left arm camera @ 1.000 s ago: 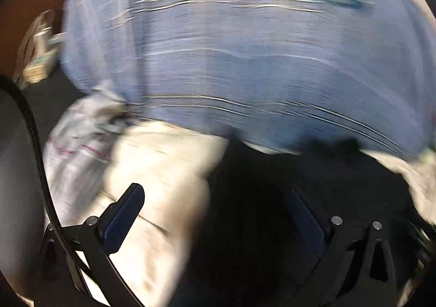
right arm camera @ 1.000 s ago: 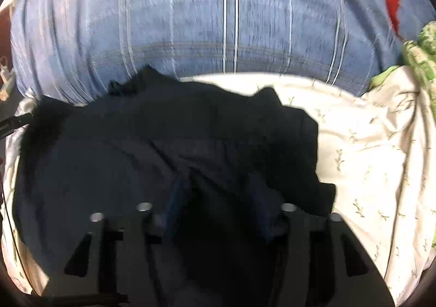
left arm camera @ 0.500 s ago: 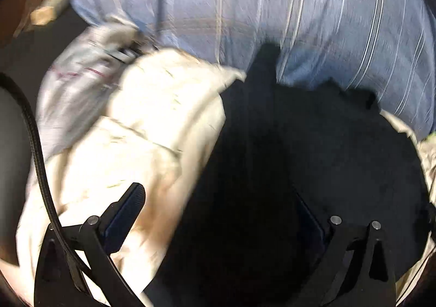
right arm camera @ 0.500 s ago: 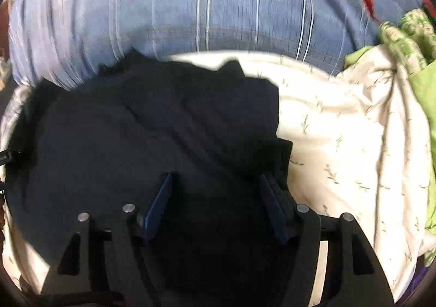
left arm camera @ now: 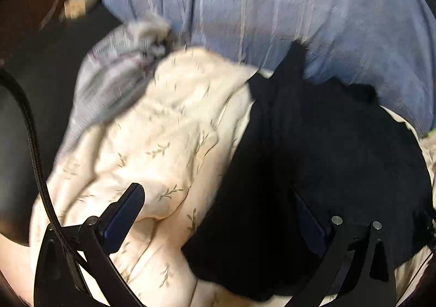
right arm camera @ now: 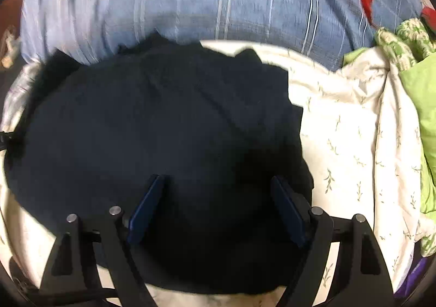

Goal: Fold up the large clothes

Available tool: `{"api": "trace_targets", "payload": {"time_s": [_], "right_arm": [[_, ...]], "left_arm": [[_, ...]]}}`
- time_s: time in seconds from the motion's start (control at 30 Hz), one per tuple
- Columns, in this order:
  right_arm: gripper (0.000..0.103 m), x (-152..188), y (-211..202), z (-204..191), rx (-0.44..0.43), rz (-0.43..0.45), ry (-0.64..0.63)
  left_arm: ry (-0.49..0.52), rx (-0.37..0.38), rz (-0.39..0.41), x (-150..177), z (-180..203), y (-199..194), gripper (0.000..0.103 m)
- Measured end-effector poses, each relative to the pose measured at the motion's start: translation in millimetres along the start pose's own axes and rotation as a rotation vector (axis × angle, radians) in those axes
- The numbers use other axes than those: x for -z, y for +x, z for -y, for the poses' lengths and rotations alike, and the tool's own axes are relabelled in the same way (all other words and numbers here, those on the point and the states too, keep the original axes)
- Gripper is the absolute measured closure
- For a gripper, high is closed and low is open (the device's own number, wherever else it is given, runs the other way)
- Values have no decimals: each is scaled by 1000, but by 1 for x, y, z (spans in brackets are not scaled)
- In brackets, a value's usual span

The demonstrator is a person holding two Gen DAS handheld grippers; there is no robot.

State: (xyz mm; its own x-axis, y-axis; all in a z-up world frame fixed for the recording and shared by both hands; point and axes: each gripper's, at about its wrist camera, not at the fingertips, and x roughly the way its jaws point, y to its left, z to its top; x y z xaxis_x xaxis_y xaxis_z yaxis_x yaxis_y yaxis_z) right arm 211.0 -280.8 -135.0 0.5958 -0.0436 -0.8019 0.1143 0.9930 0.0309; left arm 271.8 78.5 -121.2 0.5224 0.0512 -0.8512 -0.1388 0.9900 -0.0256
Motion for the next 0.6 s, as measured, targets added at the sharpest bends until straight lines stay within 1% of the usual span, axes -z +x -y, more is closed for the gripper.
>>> {"api": "trace_targets", "payload": {"time_s": [0.07,0.13,0.2,0.27,0.3,0.37,0.47,0.5,0.53,0.6], "right_arm": [[22,6,-9,-2,0,11,0],[22,18,-8,-2,2,-1,7],[22,31,2,-1,20,-38,9],[22,39,7,1,21,-43,21],[22,41,9,2,23,-44,24],[21,44,11,2,29,-48,32],[21,42,5,1,51,-46,39],[21,42,0,0,63,-37,40],[21,42,-5,-2,69,-22,38],[21,43,-17,-9,58,16,31]], "left_arm": [[43,-3,58,13,8,-19,1],[96,-12,97,35,21,-30,0],[134,-19,102,50,32,-27,0],[150,-30,63,62,35,-16,0],[150,-34,48,69,35,-11,0],[116,-24,27,78,28,-1,0],[57,-3,11,78,15,-1,0],[43,-5,15,77,13,-6,1],[34,-1,37,76,14,-17,1],[41,22,81,76,20,-36,1]]}}
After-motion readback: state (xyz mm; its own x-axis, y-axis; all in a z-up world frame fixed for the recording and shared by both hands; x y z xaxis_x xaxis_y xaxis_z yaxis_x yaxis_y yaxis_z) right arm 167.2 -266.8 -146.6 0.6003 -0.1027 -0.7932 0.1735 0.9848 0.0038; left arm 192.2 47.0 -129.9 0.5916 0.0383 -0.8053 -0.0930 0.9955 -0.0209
